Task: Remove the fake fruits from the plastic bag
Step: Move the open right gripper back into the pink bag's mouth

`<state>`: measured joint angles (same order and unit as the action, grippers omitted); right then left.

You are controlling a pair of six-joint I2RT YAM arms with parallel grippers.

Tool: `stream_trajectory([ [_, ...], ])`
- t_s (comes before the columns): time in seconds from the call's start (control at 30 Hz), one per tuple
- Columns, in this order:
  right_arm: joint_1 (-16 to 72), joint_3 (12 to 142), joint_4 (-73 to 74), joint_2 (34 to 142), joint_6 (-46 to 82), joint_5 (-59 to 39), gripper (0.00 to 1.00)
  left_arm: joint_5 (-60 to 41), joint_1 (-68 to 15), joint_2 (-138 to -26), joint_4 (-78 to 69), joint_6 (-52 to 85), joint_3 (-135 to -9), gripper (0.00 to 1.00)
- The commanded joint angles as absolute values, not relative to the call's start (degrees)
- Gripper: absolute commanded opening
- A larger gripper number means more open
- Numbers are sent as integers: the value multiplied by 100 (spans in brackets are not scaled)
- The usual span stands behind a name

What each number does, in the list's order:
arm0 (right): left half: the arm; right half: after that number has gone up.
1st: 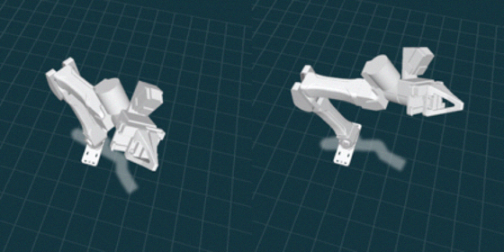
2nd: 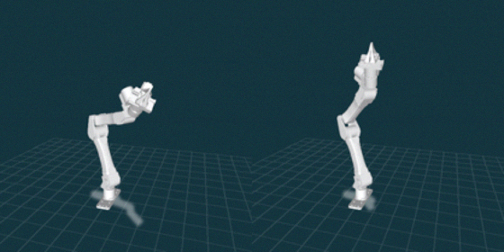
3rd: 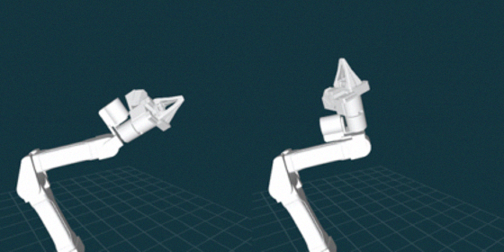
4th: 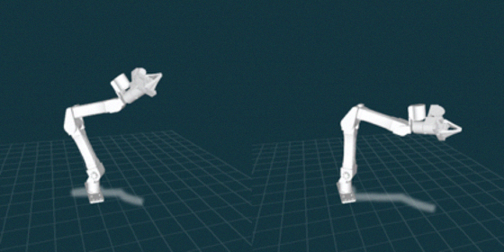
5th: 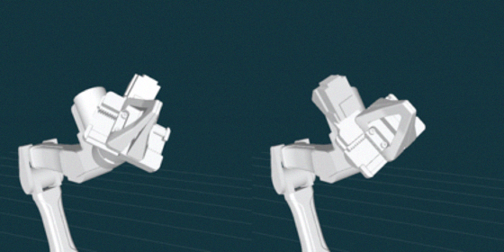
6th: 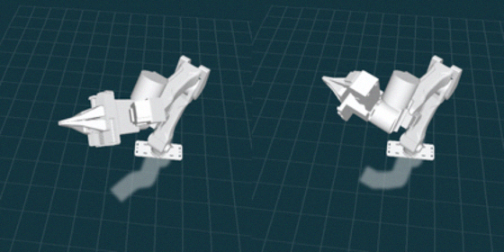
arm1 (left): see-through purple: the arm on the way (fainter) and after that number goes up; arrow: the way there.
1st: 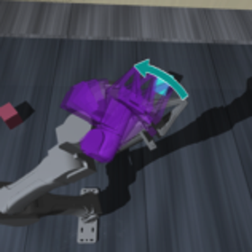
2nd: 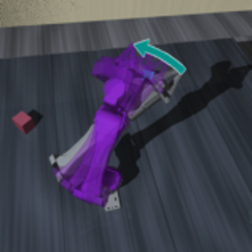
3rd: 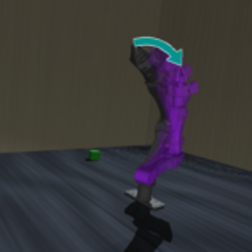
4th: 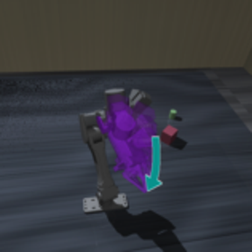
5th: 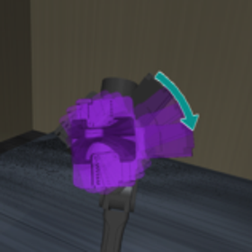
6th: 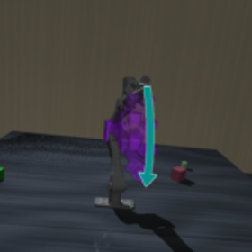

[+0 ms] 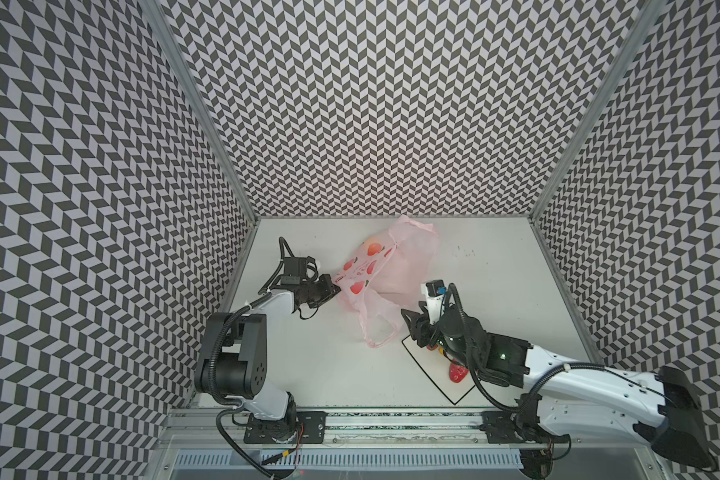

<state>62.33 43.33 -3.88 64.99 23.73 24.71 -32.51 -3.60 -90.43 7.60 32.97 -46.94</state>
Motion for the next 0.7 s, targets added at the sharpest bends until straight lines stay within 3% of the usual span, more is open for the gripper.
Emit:
stream_trajectory([
  [0.0, 5924, 4681, 341, 7069, 2321, 2271, 48, -3330, -325, -9000, 772, 3266, -4842, 0],
  [0.2, 5180, 5462, 618, 8394, 2423, 1774, 42, -3352, -334, -8998, 770, 3272, -4837, 0],
  [0.47, 4358, 7069, -177, 10380, 2673, 913, 41, -3384, -328, -9009, 782, 3283, -4895, 1],
  [0.53, 4222, 7319, -206, 10718, 2752, 760, 40, -3352, -334, -8979, 804, 3269, -4906, 12],
  [0.67, 4012, 7654, -60, 11169, 2926, 366, 41, -3020, -334, -8739, 1091, 3128, -5002, 55],
])
